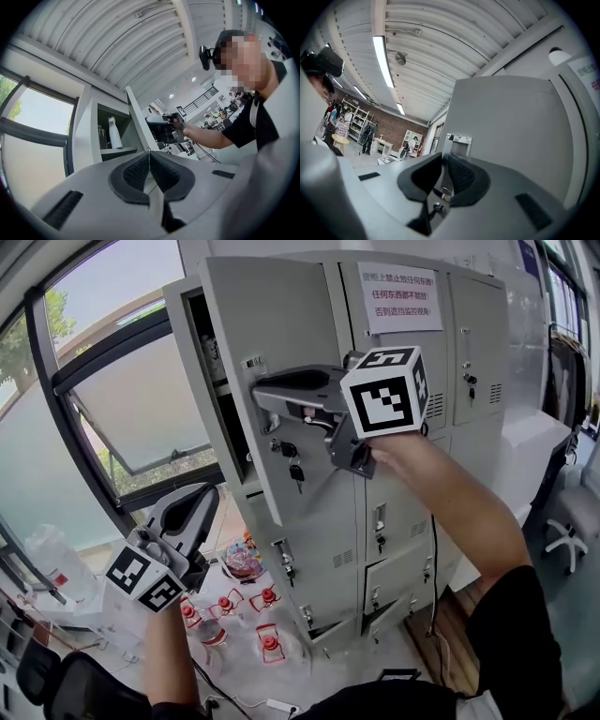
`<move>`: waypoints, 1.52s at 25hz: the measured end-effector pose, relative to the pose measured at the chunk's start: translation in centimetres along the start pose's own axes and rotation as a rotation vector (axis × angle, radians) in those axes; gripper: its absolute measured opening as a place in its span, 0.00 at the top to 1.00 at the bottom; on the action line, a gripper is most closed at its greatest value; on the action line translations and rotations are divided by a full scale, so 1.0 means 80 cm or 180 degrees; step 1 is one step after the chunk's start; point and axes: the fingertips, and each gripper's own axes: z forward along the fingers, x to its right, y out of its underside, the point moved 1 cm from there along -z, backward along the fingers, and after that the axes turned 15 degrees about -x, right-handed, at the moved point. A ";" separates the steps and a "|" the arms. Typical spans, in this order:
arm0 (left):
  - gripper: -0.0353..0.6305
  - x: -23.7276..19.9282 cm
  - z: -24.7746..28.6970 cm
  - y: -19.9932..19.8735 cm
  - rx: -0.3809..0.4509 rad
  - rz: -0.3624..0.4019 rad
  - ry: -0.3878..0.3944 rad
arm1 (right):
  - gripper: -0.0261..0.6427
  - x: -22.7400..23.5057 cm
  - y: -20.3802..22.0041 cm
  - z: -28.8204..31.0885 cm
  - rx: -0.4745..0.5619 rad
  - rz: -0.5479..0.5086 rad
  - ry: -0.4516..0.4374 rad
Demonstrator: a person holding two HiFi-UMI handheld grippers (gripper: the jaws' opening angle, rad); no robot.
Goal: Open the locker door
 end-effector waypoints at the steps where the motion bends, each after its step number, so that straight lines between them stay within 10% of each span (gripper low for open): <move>1: 0.92 0.004 0.001 0.001 -0.0011 -0.0009 -0.0001 | 0.88 -0.001 0.000 -0.004 0.0011 0.0005 -0.0030; 20: 0.92 0.023 0.009 -0.001 0.0015 -0.0019 0.0274 | 0.88 -0.013 0.005 -0.046 -0.0021 0.0103 -0.0203; 38: 0.92 0.077 0.057 -0.036 -0.0053 0.0050 -0.0093 | 0.88 -0.013 0.015 -0.122 0.0007 -0.0078 -0.0821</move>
